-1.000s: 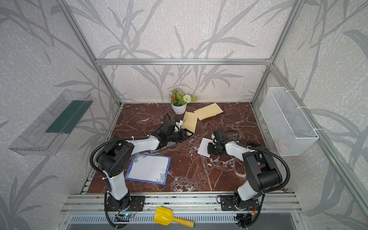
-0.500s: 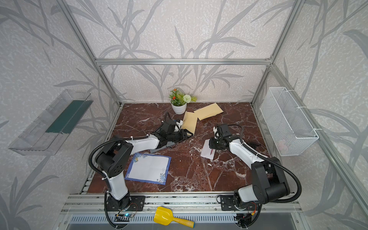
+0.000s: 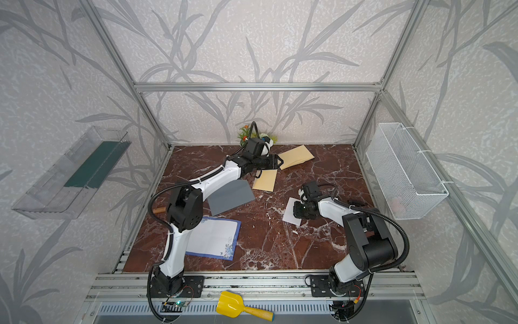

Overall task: Fold the letter paper in half and place it into the envelope
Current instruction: Move the envelope to the center of the board.

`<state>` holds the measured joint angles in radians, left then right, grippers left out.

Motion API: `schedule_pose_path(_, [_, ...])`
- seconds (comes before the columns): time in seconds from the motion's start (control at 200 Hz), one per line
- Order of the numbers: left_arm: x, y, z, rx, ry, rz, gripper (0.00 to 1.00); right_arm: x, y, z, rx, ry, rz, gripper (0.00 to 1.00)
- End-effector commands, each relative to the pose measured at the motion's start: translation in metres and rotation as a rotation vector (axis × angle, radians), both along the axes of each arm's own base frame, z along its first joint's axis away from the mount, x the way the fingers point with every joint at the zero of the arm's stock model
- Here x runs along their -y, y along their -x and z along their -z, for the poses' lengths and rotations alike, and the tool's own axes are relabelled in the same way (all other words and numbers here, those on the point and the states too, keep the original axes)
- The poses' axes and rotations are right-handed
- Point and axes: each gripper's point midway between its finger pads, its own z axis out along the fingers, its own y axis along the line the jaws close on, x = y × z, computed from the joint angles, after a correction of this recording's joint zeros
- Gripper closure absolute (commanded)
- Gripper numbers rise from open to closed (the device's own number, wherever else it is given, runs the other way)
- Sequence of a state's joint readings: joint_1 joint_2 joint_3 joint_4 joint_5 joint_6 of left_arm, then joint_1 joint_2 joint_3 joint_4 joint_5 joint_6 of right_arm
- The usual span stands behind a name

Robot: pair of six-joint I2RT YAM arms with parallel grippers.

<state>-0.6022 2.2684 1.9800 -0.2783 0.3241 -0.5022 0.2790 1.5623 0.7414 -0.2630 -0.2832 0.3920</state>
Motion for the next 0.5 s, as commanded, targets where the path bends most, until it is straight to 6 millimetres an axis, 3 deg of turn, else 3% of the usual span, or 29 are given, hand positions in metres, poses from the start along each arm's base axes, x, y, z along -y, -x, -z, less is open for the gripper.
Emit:
schedule_pose_path(0.0, [-0.004, 0.001, 0.049, -0.051, -0.227, 0.047, 0.44, 0.000, 0.004, -0.002, 0.008, -0.016, 0.000, 0.80])
schedule_pose_path(0.25, [0.013, -0.029, 0.082, 0.043, -0.394, 0.080, 0.44, -0.001, 0.015, 0.003, -0.008, -0.036, 0.003, 0.80])
schedule_pose_path(0.495, [0.014, -0.038, 0.101, 0.101, -0.449, 0.078, 0.41, -0.003, 0.020, 0.006, -0.017, -0.060, 0.002, 0.80])
